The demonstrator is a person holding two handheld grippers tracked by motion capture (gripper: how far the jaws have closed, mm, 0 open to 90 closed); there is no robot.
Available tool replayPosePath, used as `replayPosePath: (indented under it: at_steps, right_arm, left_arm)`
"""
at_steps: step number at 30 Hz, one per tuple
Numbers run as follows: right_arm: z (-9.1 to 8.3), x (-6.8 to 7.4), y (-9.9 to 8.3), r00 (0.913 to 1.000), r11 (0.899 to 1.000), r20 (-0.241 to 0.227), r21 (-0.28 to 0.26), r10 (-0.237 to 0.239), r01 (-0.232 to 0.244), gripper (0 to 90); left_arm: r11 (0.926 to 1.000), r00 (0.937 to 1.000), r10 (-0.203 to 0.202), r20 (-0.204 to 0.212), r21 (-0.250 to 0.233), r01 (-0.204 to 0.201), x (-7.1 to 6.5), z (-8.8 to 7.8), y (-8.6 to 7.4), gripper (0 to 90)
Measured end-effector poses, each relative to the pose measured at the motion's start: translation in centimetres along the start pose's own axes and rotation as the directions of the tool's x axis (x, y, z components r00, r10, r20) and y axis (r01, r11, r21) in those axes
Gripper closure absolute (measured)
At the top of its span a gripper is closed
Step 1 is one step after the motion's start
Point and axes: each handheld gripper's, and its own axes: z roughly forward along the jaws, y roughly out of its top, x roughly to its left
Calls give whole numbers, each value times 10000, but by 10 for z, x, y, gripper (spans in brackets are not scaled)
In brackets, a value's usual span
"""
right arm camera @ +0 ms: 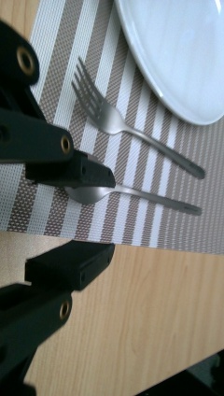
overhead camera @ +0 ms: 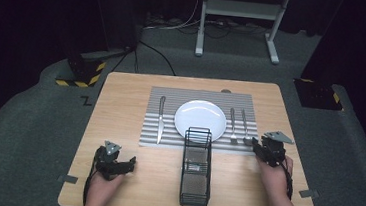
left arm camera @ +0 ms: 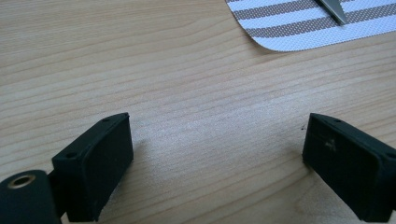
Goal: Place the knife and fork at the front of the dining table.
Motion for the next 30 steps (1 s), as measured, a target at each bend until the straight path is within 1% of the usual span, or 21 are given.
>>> replayPosePath:
  at_steps: [4,8,11,14,16,18,21,23,24,25,26,27,28,30]
  right_arm:
    - [-4,2,0,9999,9996,-96,-270,-48,45,471]
    - [-8,0,-4,9994,9996,-334,-239,125,-133,377]
    - [-14,-3,-11,9991,9998,-427,-210,53,-62,322]
    - [-21,-6,-23,9985,10000,-535,43,63,-61,282]
    - [-29,-11,-33,9988,9997,-462,181,154,-146,269]
    - [-34,-15,-40,9985,9992,-484,325,256,-241,256]
    - [-42,-21,-50,9988,9975,-437,670,233,-203,236]
    - [-47,-26,-57,9979,9951,-536,936,370,-318,217]
    - [-48,-28,-60,9968,9931,-652,1101,467,-393,198]
    - [-48,-30,-65,9962,9903,-671,1309,551,-460,180]
    - [-48,-30,-69,9970,9907,-620,1303,466,-382,168]
    - [-49,-30,-71,9983,9912,-540,1321,197,-124,153]
    - [-51,-30,-73,9981,9913,-617,1316,60,22,149]
    - [-52,-30,-73,9982,9908,-584,1351,117,-37,137]
  left_arm:
    - [10000,10000,2,4,2,-2,0,0,0,87]
    - [10000,10000,11,-44,-1,-11,-1,0,0,90]
    - [10000,10000,19,-36,5,-19,0,0,0,89]
    - [9999,9999,95,98,38,-96,-1,2,1,75]
    - [9999,9999,105,100,47,-106,-1,2,2,69]
    - [9999,9999,114,118,51,-115,-1,2,2,68]
    - [9999,9998,126,126,52,-126,-1,2,2,66]
    - [9999,9998,127,127,53,-128,-1,2,2,66]
    - [9999,9998,127,126,54,-128,-1,2,2,66]
    - [9999,9998,126,124,54,-127,-1,2,2,66]
    - [9999,9998,129,122,51,-129,-1,2,2,66]
    - [9999,9999,124,110,52,-124,-1,2,2,66]
    - [9999,9999,122,108,52,-123,-1,2,2,66]
    - [9999,9999,123,106,51,-123,-1,2,2,66]
